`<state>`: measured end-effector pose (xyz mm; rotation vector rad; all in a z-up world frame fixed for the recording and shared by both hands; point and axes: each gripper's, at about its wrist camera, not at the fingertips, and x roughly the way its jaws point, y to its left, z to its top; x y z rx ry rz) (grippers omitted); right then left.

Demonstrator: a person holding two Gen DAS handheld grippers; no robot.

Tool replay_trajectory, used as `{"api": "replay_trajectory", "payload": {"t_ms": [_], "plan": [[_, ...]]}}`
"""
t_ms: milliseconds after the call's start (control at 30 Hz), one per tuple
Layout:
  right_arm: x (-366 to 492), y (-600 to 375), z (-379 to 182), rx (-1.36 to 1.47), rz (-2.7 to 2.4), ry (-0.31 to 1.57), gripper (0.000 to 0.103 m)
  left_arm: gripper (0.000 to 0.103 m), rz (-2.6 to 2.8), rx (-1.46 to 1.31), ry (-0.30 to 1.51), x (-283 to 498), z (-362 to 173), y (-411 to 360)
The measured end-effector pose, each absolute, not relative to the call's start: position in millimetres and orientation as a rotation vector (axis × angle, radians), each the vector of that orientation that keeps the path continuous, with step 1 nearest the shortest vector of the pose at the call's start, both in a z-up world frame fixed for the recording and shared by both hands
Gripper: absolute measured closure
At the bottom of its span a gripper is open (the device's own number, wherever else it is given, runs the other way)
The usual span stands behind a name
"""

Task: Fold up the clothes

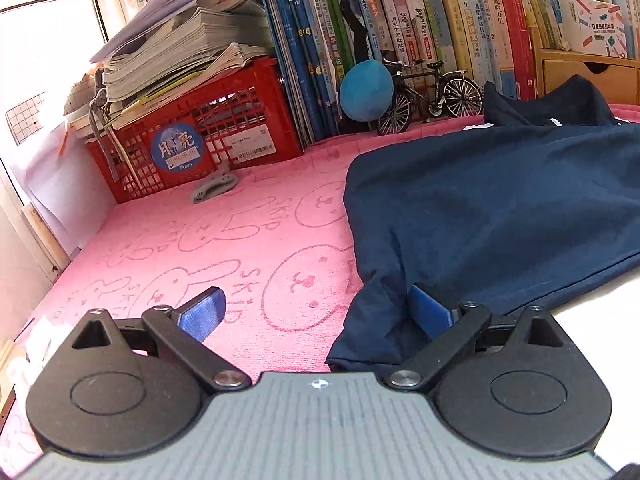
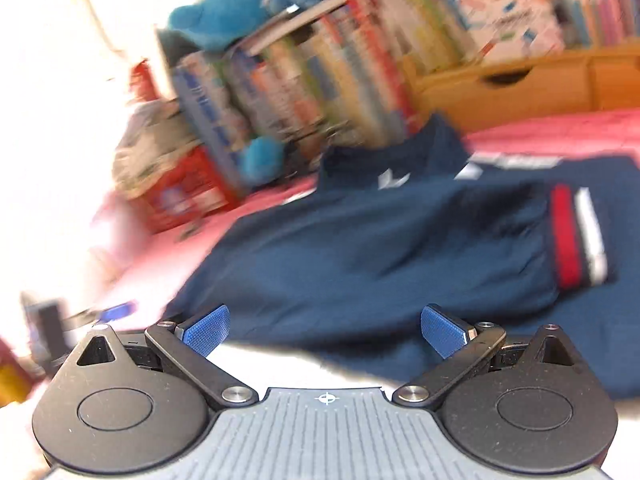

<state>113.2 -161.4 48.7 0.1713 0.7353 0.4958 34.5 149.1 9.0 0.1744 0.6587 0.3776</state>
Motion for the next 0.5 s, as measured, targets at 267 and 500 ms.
{"api": "replay_trajectory", "payload": {"t_ms": [267, 500], "plan": [[138, -170, 23, -0.137, 0.240, 0.689, 0.000, 0.000, 0.369, 0.104, 0.674, 37, 11, 160], [80, -198, 42, -0.107, 0.312, 0.615, 0.000, 0.004, 0.363, 0.111, 0.658, 22, 17, 152]]}}
